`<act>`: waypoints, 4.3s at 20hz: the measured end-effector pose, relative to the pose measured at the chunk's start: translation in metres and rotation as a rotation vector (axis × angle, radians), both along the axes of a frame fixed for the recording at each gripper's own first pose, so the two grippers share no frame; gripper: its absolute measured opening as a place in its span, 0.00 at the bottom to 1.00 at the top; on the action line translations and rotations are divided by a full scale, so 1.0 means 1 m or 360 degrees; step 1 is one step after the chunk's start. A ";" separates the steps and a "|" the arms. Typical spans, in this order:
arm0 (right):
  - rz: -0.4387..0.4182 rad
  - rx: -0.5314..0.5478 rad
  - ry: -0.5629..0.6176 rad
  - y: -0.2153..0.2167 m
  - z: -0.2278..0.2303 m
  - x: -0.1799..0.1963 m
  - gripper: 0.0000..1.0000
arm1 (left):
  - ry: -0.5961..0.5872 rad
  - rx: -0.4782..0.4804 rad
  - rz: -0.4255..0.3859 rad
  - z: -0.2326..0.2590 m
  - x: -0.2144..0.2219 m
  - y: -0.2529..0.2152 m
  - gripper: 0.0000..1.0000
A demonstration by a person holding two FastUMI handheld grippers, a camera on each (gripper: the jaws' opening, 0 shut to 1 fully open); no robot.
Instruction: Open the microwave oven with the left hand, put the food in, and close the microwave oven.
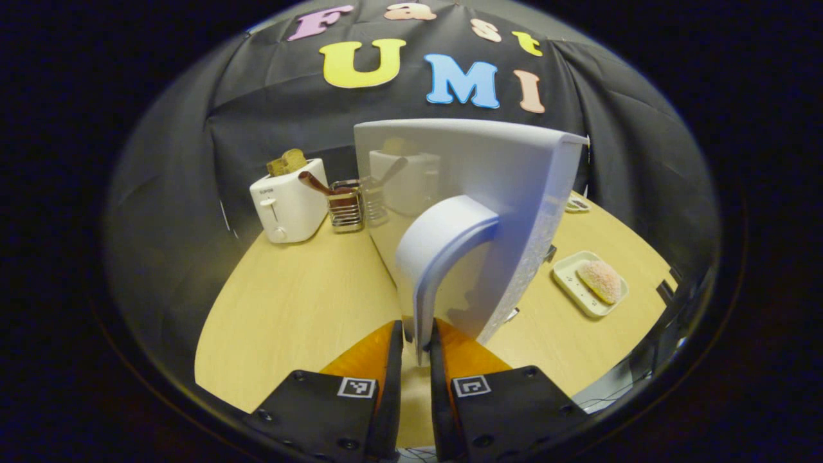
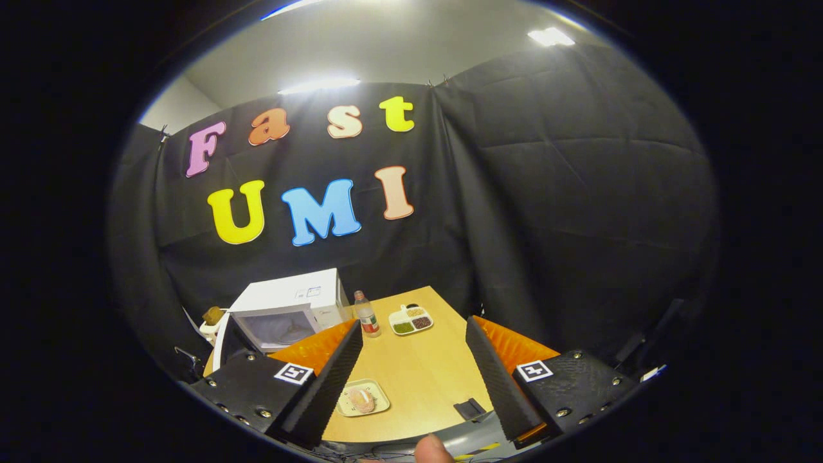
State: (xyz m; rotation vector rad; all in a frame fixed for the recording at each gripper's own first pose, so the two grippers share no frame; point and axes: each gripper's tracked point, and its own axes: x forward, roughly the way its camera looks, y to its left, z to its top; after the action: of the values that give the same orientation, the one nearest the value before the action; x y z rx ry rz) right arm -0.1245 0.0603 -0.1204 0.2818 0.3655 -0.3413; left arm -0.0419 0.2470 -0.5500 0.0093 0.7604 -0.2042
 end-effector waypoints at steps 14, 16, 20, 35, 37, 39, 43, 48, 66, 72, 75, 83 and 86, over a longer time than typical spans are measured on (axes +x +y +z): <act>0.0608 -0.0047 0.0430 0.124 -0.166 0.080 0.99 | -0.0090 0.0047 0.0115 0.062 -0.048 0.011 0.81; 0.0725 0.0037 0.0477 0.141 -0.190 0.090 0.99 | -0.0070 0.0074 0.0183 0.067 -0.055 0.010 0.80; 0.0871 0.0162 0.0572 0.153 -0.232 0.112 0.99 | 0.0027 0.0127 0.0373 0.080 -0.076 0.007 0.81; 0.1070 0.0322 0.1061 0.179 -0.394 0.119 0.91 | 0.0133 0.0194 0.0959 0.146 -0.173 -0.005 0.80; 0.1050 0.0308 0.1102 0.183 -0.404 0.119 0.91 | 0.0122 0.0174 0.0979 0.148 -0.181 -0.002 0.80; 0.1009 0.0267 0.1134 0.178 -0.411 0.120 0.91 | 0.0116 0.0153 0.1009 0.147 -0.190 0.008 0.81; 0.0964 0.0269 0.1159 0.180 -0.411 0.121 0.78 | 0.0069 0.0086 0.1017 0.149 -0.195 0.022 0.80; 0.0869 0.0325 0.1133 0.186 -0.391 0.121 0.71 | -0.0045 0.0072 0.0872 0.158 -0.187 0.044 0.80; 0.0943 0.0463 0.0696 0.306 -0.262 0.206 0.71 | -0.0526 0.0027 0.0810 0.264 -0.144 0.086 0.81; 0.0921 0.0600 0.0629 0.340 -0.273 0.256 0.71 | -0.0481 0.0071 0.0923 0.268 -0.144 0.075 0.80; 0.0896 0.0691 0.0576 0.360 -0.279 0.284 0.71 | -0.0412 0.0073 0.0987 0.259 -0.143 0.064 0.80; 0.0825 0.0807 0.0431 0.392 -0.299 0.347 0.71 | -0.0315 0.0186 0.1112 0.255 -0.144 0.065 0.86; 0.0766 0.0834 0.0355 0.396 -0.305 0.374 0.71 | -0.0265 0.0188 0.1159 0.248 -0.148 0.068 0.86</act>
State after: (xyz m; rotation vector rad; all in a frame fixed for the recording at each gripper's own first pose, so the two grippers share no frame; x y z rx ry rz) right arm 0.2499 0.4560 -0.4254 0.6552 0.7260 0.2081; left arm -0.1900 0.3152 -0.3025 -0.1359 0.5679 0.5289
